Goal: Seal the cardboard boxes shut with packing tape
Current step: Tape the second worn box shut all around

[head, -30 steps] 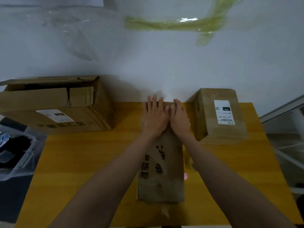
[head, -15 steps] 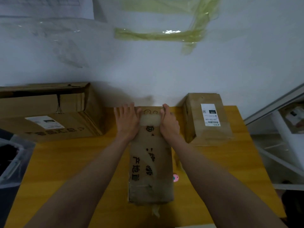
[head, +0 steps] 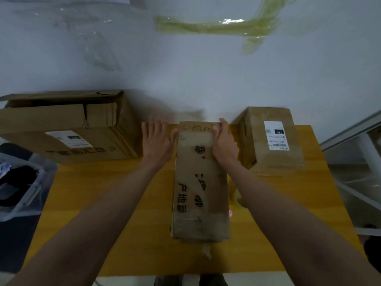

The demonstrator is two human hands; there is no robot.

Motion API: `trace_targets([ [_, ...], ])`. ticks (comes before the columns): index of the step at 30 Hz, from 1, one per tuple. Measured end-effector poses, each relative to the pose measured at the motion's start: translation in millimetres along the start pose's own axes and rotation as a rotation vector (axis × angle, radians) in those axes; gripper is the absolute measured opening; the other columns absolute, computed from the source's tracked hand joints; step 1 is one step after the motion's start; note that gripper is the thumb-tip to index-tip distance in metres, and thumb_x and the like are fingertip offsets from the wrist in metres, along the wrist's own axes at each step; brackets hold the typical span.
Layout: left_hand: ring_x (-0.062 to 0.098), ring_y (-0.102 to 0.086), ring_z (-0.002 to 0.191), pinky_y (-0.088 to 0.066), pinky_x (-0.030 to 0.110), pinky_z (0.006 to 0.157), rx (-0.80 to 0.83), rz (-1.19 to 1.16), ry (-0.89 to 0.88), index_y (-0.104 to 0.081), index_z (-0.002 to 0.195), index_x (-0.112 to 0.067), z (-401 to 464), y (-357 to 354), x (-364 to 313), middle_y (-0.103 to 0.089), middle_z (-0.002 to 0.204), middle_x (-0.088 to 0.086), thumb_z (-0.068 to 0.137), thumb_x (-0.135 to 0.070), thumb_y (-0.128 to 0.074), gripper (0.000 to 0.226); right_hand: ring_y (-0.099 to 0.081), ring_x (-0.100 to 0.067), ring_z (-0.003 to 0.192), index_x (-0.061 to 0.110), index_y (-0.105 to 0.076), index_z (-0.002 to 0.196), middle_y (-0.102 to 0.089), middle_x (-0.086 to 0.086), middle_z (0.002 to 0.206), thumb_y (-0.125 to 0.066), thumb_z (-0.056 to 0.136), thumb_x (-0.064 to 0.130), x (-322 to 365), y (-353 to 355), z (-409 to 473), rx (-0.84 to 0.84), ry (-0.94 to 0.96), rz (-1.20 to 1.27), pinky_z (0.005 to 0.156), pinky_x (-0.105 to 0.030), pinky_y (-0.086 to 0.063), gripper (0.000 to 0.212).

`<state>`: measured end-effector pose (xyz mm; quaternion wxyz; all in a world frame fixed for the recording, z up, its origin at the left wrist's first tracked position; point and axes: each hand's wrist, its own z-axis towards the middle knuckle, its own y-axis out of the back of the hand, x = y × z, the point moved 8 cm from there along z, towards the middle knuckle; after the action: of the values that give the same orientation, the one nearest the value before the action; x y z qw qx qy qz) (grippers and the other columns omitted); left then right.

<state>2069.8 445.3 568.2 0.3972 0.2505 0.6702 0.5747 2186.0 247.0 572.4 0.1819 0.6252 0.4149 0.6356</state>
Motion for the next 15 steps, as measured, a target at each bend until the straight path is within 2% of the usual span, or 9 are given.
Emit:
trace_targets([
  [3,0.024,0.006,0.157,0.005,0.049,0.127,-0.038,-0.188,0.06,-0.012,0.162,-0.02,-57.8,7.1,-2.4,0.0,0.171,0.006,0.1,-0.064,0.0,0.077,-0.054,-0.037,0.12,0.031,-0.001,0.16,-0.029,-0.01,0.159,-0.028,0.105,0.054,-0.9,4.2,-21.6,-0.014,0.051,0.055,0.078,-0.041,-0.042,0.065],
  [5,0.021,0.008,0.157,0.006,0.047,0.127,-0.012,-0.249,0.011,-0.008,0.163,-0.021,-107.4,0.7,-30.0,0.003,0.171,0.004,0.102,-0.062,-0.003,0.074,-0.048,-0.035,0.13,0.029,0.001,0.16,-0.022,-0.008,0.161,-0.031,0.106,0.053,-1.4,-2.6,-55.6,-0.008,0.139,0.088,0.091,-0.044,-0.046,0.067],
  [7,0.019,0.008,0.157,0.0,0.048,0.127,0.028,-0.252,-0.107,-0.009,0.163,-0.019,-154.4,-9.1,-65.5,0.001,0.171,0.005,0.104,-0.056,-0.006,0.07,-0.043,-0.032,0.136,0.029,0.001,0.16,-0.02,-0.004,0.161,-0.031,0.106,0.052,-12.3,-8.9,-91.2,-0.002,0.154,0.124,0.097,-0.044,-0.045,0.066],
  [10,0.02,0.007,0.157,-0.007,0.048,0.127,0.014,-0.114,-0.262,-0.008,0.163,-0.016,-199.6,-24.1,-93.9,-0.001,0.171,0.007,0.108,-0.047,-0.004,0.063,-0.044,-0.028,0.134,0.031,-0.002,0.159,-0.022,-0.001,0.161,-0.033,0.107,0.048,-33.0,-5.3,-131.2,0.0,0.139,0.158,0.09,-0.033,-0.042,0.063],
  [12,0.021,0.002,0.158,-0.01,0.048,0.127,-0.025,-0.073,-0.255,-0.014,0.163,-0.014,-206.2,-23.8,-87.8,-0.007,0.171,0.008,0.108,-0.05,-0.006,0.065,-0.045,-0.029,0.132,0.028,-0.003,0.16,-0.024,-0.003,0.161,-0.031,0.107,0.048,-38.1,0.5,-143.3,-0.006,0.145,0.134,0.09,-0.033,-0.042,0.063],
  [15,0.019,0.004,0.157,-0.009,0.051,0.126,-0.037,-0.157,-0.135,-0.013,0.163,-0.019,-208.7,-20.1,-53.3,-0.005,0.171,0.003,0.105,-0.057,-0.009,0.069,-0.048,-0.037,0.129,0.025,-0.004,0.16,-0.03,-0.008,0.159,-0.027,0.107,0.05,-38.3,1.7,-148.5,0.006,0.091,0.063,0.092,-0.048,-0.045,0.063],
])
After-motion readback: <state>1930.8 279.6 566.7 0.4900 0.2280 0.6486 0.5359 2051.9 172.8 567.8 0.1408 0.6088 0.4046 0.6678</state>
